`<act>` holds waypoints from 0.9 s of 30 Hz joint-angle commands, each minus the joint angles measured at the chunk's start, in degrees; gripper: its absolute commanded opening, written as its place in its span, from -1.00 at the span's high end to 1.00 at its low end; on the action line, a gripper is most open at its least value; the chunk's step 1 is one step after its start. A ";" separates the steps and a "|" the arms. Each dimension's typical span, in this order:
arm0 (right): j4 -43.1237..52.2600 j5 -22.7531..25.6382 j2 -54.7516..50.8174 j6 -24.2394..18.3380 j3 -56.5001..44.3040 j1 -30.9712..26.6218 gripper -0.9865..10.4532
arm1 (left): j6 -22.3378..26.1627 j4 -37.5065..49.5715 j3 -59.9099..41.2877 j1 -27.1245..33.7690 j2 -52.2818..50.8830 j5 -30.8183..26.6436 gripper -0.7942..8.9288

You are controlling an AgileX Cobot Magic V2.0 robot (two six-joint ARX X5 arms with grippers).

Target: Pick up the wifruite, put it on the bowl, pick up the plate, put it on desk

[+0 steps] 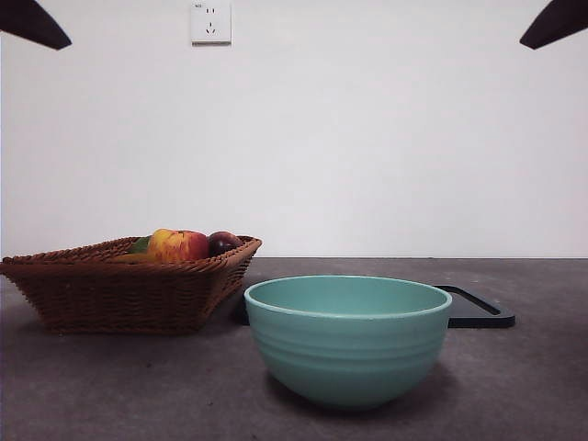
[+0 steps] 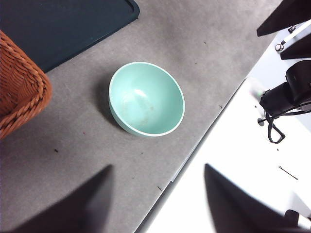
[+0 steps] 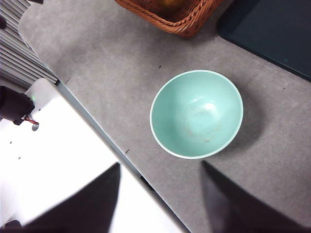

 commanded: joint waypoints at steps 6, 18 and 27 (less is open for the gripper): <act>0.39 0.00 0.33 -0.83 0.92 0.37 0.82 | 1.11 0.28 0.83 -0.31 0.31 0.31 0.82; 0.81 -0.02 0.33 -0.74 0.92 0.37 0.82 | 1.09 0.28 0.83 -0.31 0.31 0.31 0.82; 0.81 -0.02 0.33 -0.72 0.92 0.37 0.82 | 1.09 0.28 0.83 -0.31 0.31 0.31 0.82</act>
